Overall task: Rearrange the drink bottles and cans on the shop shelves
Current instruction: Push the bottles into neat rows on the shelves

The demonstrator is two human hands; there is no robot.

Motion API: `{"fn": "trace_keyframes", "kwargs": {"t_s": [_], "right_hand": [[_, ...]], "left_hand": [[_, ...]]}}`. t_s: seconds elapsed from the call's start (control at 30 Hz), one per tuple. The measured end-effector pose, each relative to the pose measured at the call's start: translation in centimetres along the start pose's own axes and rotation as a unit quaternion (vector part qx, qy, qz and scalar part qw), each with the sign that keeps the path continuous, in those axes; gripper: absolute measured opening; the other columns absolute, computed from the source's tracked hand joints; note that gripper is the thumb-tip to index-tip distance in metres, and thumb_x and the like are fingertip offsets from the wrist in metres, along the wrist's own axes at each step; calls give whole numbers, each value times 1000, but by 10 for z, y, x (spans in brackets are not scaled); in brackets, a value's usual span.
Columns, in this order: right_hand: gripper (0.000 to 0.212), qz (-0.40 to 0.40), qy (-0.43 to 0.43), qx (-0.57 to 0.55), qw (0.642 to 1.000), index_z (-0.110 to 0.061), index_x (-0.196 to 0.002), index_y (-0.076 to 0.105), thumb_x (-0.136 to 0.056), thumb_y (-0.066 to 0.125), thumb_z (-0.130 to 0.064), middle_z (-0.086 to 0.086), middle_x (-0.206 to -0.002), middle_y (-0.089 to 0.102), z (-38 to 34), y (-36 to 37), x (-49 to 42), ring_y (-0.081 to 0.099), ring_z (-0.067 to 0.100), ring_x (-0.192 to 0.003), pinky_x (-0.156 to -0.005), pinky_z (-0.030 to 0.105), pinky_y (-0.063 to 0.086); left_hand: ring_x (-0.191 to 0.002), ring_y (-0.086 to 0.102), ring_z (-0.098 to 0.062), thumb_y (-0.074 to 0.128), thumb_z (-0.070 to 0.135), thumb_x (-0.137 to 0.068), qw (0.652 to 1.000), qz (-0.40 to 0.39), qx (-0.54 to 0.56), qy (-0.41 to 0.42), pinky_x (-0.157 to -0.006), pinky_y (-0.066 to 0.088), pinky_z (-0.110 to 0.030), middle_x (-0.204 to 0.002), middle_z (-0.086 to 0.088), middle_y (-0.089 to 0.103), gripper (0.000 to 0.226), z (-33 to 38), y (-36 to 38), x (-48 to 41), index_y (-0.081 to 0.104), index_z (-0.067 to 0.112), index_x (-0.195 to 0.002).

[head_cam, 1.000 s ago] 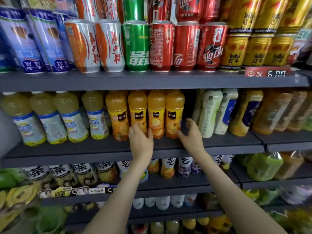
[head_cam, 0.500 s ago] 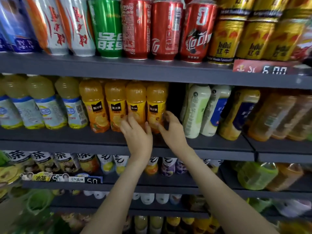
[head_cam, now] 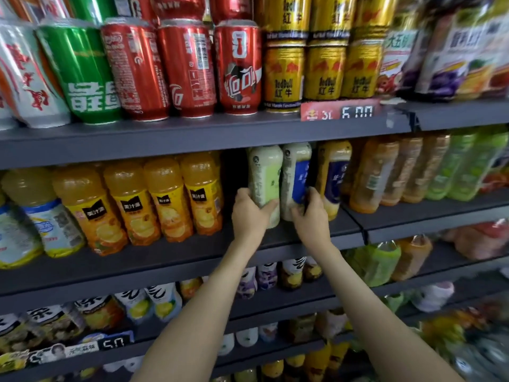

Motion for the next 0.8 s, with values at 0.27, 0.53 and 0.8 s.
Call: {"fn": "trace_keyframes", "kwargs": {"t_s": [0.27,0.53,0.8], "right_hand": [[59,-5,19,-8,1000,-6,-139,36,-89,63,-20,12,-130,54,-1,7,-8,52,27,-118,-88,27,41],[54,152,-44,2,987,-2,-131,40,-85,66,-11,11,-122,49,15,-71,-5,47,23,-116,-92,26,41],[61,46,-41,41,997,5,-121,46,-74,78,-18,20,-114,47,41,-55,-42,48,34,-106,-89,33,39]], "left_hand": [[-113,59,-11,71,24,-83,979,-183,91,13,-100,46,-33,-124,1,63,48,-14,6,-17,55,19,-128],[-122,50,-20,72,25,-82,996,-65,54,16,-91,41,-23,-137,-7,48,77,-13,21,9,28,11,-144],[-123,48,-26,69,13,-84,999,16,20,-19,-100,43,-38,-138,-11,44,75,-7,32,15,25,8,-145]]}}
Point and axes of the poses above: each hand's wrist, its own x-axis away from the middle knuckle, its own y-axis out of the palm, z = x × y, the point moved 8 cm from there along -x, towards the middle knuckle
